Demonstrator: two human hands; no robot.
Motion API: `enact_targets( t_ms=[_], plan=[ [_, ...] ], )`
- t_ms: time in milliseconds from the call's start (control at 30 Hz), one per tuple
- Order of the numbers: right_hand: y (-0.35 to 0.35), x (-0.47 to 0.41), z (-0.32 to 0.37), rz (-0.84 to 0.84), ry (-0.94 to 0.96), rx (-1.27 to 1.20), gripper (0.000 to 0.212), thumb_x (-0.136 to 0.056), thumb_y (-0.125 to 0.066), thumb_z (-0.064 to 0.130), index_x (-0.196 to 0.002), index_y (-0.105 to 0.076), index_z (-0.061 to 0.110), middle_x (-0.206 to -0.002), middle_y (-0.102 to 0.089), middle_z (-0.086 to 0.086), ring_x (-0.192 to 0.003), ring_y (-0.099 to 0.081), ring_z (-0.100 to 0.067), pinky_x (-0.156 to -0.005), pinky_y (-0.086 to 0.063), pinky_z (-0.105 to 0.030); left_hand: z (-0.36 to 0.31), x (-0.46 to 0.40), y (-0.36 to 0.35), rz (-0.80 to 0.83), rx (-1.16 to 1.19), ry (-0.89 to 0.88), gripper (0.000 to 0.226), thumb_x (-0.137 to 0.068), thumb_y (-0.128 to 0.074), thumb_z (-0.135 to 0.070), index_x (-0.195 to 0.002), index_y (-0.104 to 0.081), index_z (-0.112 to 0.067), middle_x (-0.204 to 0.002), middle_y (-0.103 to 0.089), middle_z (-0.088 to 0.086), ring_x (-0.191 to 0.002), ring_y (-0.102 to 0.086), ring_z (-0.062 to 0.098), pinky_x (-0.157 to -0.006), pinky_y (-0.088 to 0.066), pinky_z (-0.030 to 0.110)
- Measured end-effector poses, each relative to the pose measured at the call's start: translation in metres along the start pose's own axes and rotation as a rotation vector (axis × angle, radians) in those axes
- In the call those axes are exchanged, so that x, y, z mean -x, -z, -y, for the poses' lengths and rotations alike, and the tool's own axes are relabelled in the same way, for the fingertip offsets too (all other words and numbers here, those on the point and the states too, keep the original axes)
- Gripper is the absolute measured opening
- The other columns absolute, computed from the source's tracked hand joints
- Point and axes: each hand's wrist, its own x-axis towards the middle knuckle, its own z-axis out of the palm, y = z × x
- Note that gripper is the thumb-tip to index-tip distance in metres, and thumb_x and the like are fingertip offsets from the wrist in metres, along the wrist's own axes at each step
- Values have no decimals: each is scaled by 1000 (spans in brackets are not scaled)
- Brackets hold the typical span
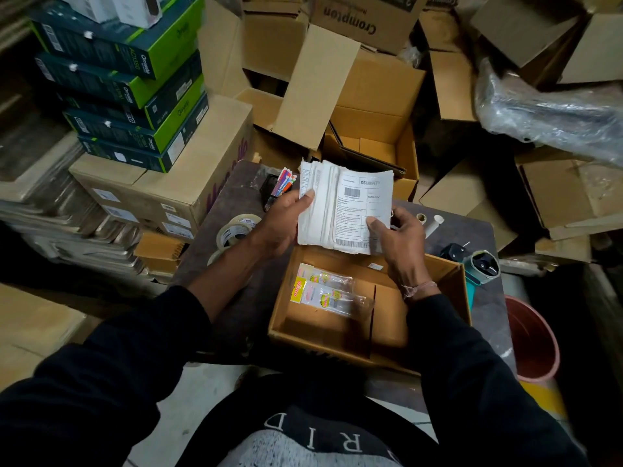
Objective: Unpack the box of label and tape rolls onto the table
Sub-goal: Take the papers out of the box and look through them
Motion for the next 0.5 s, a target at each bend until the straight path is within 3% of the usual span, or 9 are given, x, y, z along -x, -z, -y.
enact_targets(
  t_ms=[100, 233, 400, 500],
  plan=[
    [-5, 1, 1, 6, 67, 65, 34, -92, -70, 10, -126, -68, 12, -117, -74, 1, -101, -73, -11, -81, -63, -38, -1, 0, -3, 22, -28, 9, 33, -107, -52, -25, -135, -58, -10, -127, -72, 8, -118, -70, 23, -96, -58, 37],
    [-13, 0, 0, -16, 136, 134, 31, -91, -71, 15, -122, -70, 14, -115, -75, 2, -99, -74, -9, -81, -63, -39, 4, -3, 2, 0, -230, -72, 53, -92, -73, -6, -142, -53, -6, -133, -69, 9, -119, -69, 23, -101, -57, 47],
    [-16, 0, 2, -21, 197, 253, 28, -94, -66, 30, -120, -69, 20, -106, -75, 8, -95, -72, -8, -80, -63, -39, 7, -8, 10, -41, -248, -102, 57, -89, -71, -2, -143, -51, -7, -135, -67, 12, -122, -67, 28, -103, -54, 54],
    [-18, 1, 5, 1, 207, 350, 28, -102, -49, 29, -116, -66, 12, -102, -72, -2, -92, -69, -18, -81, -59, -48, 5, -11, 13, -23, -243, -104, 53, -97, -58, 4, -148, -45, -5, -140, -63, 13, -125, -64, 29, -106, -53, 50]
  ],
)
